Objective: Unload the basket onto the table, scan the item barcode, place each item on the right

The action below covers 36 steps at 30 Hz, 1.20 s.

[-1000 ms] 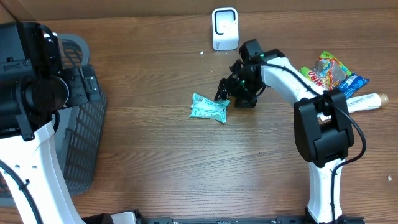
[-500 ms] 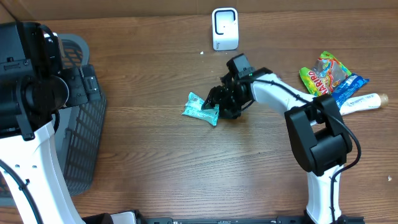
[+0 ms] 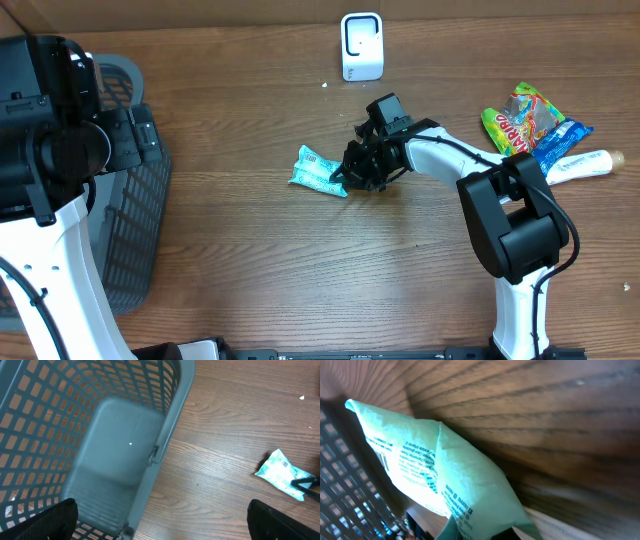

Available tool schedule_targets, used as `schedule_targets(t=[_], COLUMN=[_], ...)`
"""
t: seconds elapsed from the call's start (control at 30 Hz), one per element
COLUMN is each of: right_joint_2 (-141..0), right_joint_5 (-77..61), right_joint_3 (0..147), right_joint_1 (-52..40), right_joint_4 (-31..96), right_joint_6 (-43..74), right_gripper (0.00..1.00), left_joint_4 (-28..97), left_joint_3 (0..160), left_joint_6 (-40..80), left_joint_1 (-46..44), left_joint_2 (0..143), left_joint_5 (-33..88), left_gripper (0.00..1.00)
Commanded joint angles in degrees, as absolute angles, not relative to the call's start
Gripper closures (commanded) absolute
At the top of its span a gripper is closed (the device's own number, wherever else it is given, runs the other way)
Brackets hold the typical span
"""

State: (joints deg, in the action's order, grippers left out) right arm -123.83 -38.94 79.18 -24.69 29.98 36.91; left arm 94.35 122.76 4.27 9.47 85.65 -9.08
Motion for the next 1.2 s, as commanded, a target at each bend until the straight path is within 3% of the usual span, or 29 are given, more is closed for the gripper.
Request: schedule_targets(t=[0.0,0.23,0.5,0.8,1.17], right_joint_2=[-126.43,-120.84,-109.03,-95.35,-92.58], right_joint_5=[-36.21,-40.21,-41.47,-42.76,-42.74], right_joint_3=[80.6,84.2,84.25,84.33,84.36], right_joint_1=[-22.24,-18.39,-15.64,-13.37,-12.14], right_joint_4=[30.28,38.17,47.18,51.24,53.95], right_joint_6=[24.71,4.19,-5.48,-3.99,-2.83], right_gripper=[0.96,0.96,0.96,0.96,0.96], left_joint_4=[94.28,94.28,94.28,94.28,94.28], left_joint_3=[123.79,123.79,123.79,123.79,123.79], left_joint_6=[3.66,3.66,3.66,3.66,3.66], left_joint_1=[9.72,9.74,9.72,9.72,9.74], left_joint_2=[85.89,85.89,85.89,85.89,85.89], left_joint_5=[-9.41,-9.41,-9.41,-9.41,-9.41], left_gripper=[0.0,0.0,0.0,0.0,0.0])
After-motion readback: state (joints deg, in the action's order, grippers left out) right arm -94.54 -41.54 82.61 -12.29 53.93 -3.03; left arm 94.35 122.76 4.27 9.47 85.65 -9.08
